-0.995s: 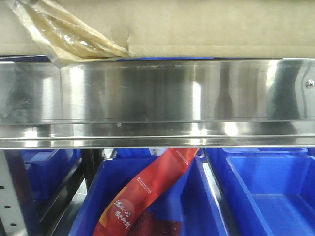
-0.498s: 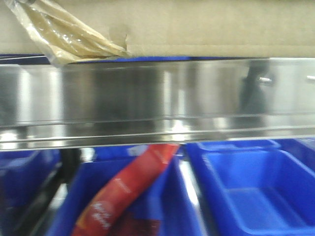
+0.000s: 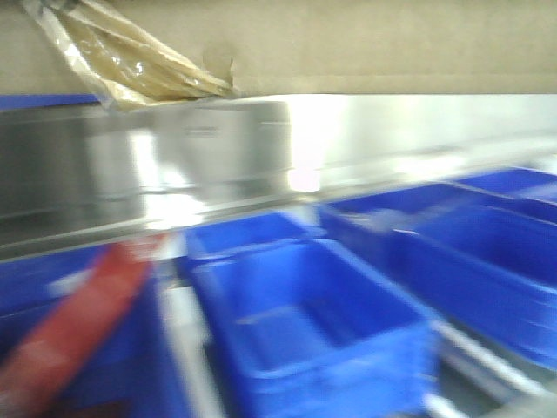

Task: Grab carton from right shelf to conveyor
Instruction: 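Hold the carton with both grippers while the base turns and drives, then carry the carton over the grey conveyor belt with both grippers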

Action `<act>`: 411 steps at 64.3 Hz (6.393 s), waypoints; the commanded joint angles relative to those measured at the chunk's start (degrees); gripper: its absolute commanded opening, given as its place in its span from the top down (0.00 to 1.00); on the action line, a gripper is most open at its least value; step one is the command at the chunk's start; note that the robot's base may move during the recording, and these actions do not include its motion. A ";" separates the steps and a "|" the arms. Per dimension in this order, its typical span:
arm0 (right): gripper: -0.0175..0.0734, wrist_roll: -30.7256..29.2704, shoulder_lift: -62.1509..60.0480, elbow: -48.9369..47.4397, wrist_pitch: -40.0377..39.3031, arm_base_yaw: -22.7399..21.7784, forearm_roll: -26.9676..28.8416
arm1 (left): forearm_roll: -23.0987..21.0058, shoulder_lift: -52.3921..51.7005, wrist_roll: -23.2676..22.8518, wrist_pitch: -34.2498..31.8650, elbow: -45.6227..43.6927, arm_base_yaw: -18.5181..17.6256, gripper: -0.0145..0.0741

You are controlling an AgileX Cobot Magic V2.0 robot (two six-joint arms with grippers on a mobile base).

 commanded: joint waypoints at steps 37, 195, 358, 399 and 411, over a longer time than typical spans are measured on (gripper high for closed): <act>0.88 -2.12 -1.17 -0.31 -3.30 0.11 0.23 | 0.63 -0.62 0.30 -1.67 -0.22 0.02 0.86; 0.88 -2.12 -1.17 -0.31 -3.30 0.11 0.46 | 1.71 -0.62 0.30 -1.67 -0.22 0.02 0.86; 0.88 -2.12 -1.07 -0.31 -4.98 0.11 0.54 | 18.84 -0.53 0.30 -1.67 -0.22 0.02 0.86; 0.88 -2.12 -1.07 -0.31 -4.98 0.11 0.54 | 24.98 -0.48 0.30 -1.67 -0.22 0.02 0.86; 0.88 -2.12 -1.07 -0.31 -4.98 0.11 0.54 | 24.98 -0.48 0.30 -1.67 -0.22 0.02 0.86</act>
